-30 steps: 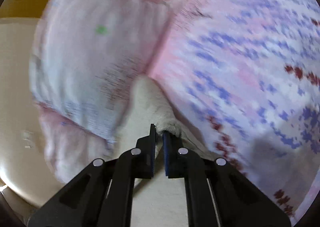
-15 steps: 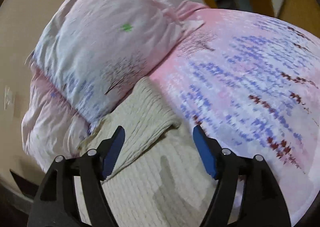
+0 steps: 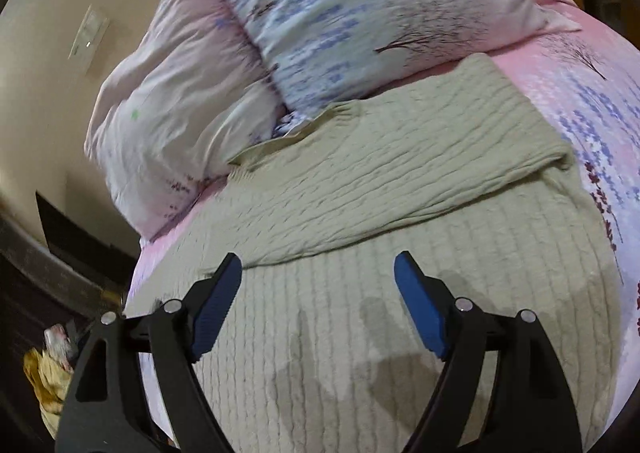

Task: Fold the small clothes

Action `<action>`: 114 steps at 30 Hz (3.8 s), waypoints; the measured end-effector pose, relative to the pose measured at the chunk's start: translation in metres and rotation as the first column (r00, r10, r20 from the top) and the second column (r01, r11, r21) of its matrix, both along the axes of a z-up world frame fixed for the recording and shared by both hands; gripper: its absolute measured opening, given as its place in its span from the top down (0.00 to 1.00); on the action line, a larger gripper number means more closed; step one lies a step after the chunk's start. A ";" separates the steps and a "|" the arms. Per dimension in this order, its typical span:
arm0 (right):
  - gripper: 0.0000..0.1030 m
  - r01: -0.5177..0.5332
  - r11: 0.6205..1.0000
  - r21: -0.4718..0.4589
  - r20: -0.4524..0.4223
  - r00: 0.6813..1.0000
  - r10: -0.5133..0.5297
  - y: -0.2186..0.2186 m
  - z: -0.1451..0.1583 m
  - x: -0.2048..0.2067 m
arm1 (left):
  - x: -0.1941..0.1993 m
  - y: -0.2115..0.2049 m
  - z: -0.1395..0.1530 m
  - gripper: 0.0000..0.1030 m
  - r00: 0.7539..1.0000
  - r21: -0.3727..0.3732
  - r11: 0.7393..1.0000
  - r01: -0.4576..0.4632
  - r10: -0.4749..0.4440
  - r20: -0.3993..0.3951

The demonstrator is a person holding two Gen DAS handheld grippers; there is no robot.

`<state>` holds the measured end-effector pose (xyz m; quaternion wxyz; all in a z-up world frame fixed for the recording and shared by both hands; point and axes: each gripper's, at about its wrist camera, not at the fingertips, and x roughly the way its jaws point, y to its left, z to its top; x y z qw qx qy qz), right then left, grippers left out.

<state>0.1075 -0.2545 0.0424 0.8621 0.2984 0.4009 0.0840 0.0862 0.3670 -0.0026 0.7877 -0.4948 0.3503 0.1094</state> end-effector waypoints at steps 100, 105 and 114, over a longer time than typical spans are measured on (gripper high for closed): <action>0.93 0.248 0.969 0.014 -0.119 0.962 -0.245 -0.071 -0.018 0.081 | 0.100 -0.212 0.016 0.71 0.765 0.516 0.593 0.619 -0.606 -0.221; 0.93 0.246 0.969 -0.004 0.046 0.968 -0.246 -0.070 0.009 0.068 | 0.101 -0.212 0.017 0.70 0.766 0.509 0.598 0.619 -0.603 -0.223; 0.44 0.221 0.956 -0.191 -0.075 0.968 -0.239 -0.075 -0.007 0.061 | 0.090 -0.198 0.020 0.69 0.781 0.446 0.656 0.609 -0.592 -0.197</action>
